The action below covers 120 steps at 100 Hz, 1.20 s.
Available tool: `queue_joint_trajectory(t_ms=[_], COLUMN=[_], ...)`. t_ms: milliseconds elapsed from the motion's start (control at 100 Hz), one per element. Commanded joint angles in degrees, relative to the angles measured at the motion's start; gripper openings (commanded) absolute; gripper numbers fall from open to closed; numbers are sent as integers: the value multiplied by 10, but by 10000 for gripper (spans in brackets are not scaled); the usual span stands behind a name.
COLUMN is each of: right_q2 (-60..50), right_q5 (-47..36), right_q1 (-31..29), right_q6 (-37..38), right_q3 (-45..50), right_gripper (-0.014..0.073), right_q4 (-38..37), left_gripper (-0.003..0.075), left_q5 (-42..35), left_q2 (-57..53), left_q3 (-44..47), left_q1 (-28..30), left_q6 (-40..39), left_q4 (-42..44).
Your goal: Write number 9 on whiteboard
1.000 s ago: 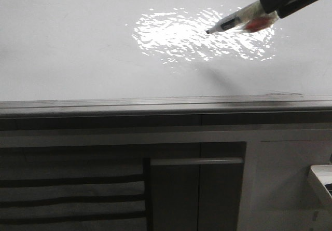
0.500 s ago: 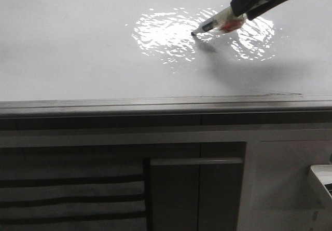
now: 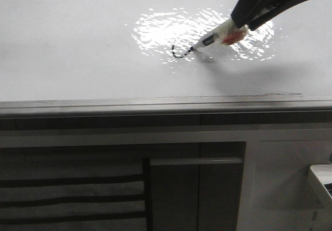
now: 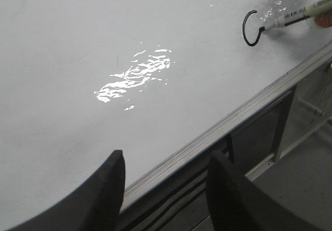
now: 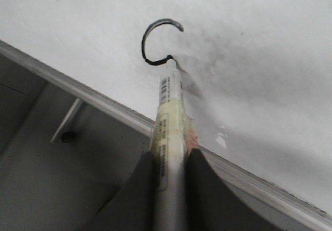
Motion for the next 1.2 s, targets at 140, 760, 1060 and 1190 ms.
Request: queue_joint_trajectory(t_ms=[140,760,1060,1190], right_q2=[-16,-16,-84,-115], right_q5=[-48,-9,48,64], right_q1=[-7,45,46,46], right_q6=[5,4,-76,-155], right_q3=[-34,44,-8,-9], right_gripper=[-46,-46,-46,-46], right_q4=[-9,3,10,10], left_gripper=[334,334,334,333], left_q5=[-40,-41,-30,4], left_q2=[2,2,41,117], left_q3=[-16,-16,-47,-81], left_q1=[-2,-2,-2,-2], left_q6=[-7,-7,171,333], left_q4=[11,12,-124,-258])
